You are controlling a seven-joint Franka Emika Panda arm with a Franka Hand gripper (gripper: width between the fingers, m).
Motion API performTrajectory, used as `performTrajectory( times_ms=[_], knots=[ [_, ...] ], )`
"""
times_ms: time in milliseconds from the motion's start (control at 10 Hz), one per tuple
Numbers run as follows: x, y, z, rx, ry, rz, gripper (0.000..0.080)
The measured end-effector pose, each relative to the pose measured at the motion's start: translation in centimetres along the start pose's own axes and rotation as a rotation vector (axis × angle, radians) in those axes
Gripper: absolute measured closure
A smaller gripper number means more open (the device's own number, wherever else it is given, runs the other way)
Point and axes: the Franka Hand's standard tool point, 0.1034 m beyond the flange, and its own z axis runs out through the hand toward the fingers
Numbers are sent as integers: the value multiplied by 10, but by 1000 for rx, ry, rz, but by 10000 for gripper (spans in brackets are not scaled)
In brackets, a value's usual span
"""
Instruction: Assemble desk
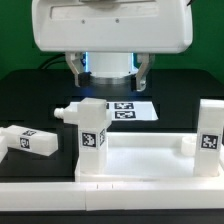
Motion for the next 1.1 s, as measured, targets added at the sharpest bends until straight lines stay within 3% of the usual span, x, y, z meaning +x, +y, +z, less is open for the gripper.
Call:
performTrajectory(
  times_ms=[200, 300, 400, 500, 600, 1000, 1100],
  knots=[
    [-2, -3, -1, 0, -2, 52, 150],
    [-10, -12, -7, 0, -2, 145, 150],
    [-26, -16, -3, 8, 1, 260, 150],
    [-55, -14, 8, -2, -18, 364, 150],
    [-67, -19, 11, -15, -40, 428, 150],
    [-67, -21, 13, -14, -40, 396, 150],
    [-71, -19, 20, 13, -12, 534, 150]
  ],
)
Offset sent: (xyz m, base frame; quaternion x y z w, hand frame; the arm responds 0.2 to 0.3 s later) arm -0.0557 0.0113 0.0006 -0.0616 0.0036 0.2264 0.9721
